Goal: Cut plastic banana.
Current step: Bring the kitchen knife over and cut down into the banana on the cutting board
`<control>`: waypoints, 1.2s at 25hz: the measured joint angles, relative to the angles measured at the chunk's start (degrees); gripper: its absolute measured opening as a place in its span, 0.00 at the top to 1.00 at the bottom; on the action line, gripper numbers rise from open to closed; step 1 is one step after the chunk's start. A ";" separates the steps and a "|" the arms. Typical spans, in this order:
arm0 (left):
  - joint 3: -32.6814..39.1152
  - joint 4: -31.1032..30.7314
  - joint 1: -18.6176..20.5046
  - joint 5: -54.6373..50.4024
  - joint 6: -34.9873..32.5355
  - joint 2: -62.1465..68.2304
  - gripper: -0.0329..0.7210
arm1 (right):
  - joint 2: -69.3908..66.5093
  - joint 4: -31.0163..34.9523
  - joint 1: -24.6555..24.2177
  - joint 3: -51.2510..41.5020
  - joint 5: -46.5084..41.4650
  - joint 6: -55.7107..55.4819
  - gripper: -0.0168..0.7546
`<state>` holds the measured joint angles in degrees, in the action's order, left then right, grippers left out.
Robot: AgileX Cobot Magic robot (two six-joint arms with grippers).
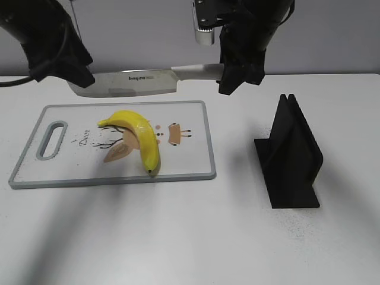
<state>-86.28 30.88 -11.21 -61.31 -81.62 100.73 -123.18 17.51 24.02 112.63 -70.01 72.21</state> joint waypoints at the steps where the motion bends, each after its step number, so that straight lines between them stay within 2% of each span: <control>1: -0.03 -0.28 -0.18 0.00 -0.05 0.76 0.27 | 0.01 0.00 0.00 0.00 0.00 0.00 0.73; 3: -0.10 -0.81 -0.39 -0.06 -0.11 2.33 0.34 | 0.01 0.06 0.00 0.05 0.00 0.00 0.73; 5: -0.15 -1.31 -0.39 0.08 -0.17 3.49 0.45 | 0.01 0.17 0.00 0.05 0.00 0.00 0.73; 9: -0.20 -1.96 -0.39 1.50 -0.17 4.96 0.84 | 0.01 0.16 -0.08 0.05 0.00 0.00 0.73; 11: -0.20 -2.08 -0.43 1.50 -0.57 5.02 0.94 | 0.01 0.18 -0.19 0.05 0.23 0.40 0.73; 17: -0.25 -2.61 -0.51 5.77 -1.66 5.97 0.96 | -0.68 -0.78 -0.31 0.16 4.27 1.08 0.73; 25: -0.36 -2.95 -0.51 9.27 -1.52 20.89 0.96 | -13.09 -1.09 -0.36 0.22 6.98 0.91 0.73; 30: -1.48 -3.71 -0.51 8.69 -0.91 22.54 0.96 | -14.50 -0.88 -0.75 1.39 6.44 0.59 0.73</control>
<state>-87.76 27.17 -11.72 -52.63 -82.53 123.27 -137.69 16.63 23.27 114.01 -63.58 72.80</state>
